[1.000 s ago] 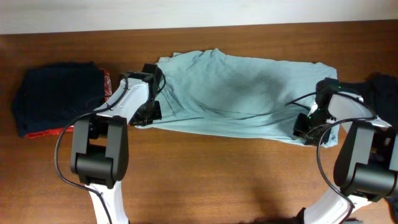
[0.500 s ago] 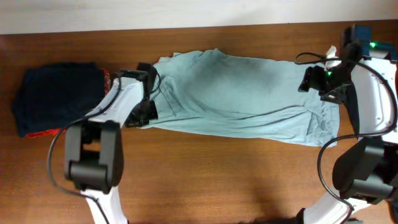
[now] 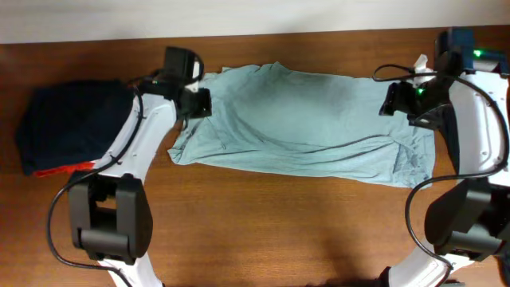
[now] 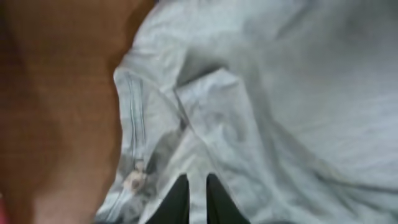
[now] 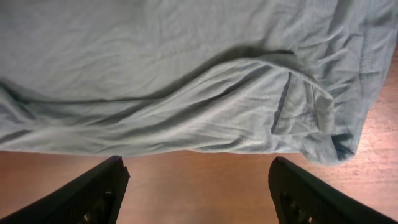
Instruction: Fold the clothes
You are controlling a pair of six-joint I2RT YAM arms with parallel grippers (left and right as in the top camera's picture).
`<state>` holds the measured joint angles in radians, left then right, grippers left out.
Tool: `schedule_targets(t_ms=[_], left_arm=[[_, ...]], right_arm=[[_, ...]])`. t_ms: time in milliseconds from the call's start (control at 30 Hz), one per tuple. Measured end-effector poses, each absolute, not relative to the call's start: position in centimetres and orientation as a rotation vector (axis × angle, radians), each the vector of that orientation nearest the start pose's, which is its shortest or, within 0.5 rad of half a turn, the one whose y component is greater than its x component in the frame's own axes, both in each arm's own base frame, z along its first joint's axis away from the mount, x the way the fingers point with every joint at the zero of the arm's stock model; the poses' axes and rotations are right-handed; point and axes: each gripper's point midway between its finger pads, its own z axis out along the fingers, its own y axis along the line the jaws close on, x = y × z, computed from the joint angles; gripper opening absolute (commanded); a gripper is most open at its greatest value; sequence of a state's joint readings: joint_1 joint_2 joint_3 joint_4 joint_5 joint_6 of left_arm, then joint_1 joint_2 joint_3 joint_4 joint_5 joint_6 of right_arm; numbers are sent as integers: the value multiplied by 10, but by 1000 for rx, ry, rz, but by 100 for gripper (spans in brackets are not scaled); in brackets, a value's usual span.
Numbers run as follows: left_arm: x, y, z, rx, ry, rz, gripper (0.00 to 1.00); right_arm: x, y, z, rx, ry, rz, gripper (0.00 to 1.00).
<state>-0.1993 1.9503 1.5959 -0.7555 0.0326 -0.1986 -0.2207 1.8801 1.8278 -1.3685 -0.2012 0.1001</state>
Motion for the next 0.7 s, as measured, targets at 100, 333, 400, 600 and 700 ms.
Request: schedule_targets(t_ms=[100, 333, 400, 600, 700], left_arm=[[482, -106, 165, 84, 2621, -182, 16], [496, -110, 264, 160, 2453, -192, 20], [496, -110, 277, 174, 2430, -191, 21], [496, -114, 284, 207, 2410, -204, 29], [496, -121, 286, 240, 2399, -216, 31]], right_arm=[[383, -50, 200, 435, 2900, 288, 78], [367, -46, 268, 371, 2799, 262, 78], [365, -46, 276, 366, 2779, 253, 78], [359, -45, 287, 355, 2752, 242, 78], [359, -45, 287, 354, 2752, 241, 79]])
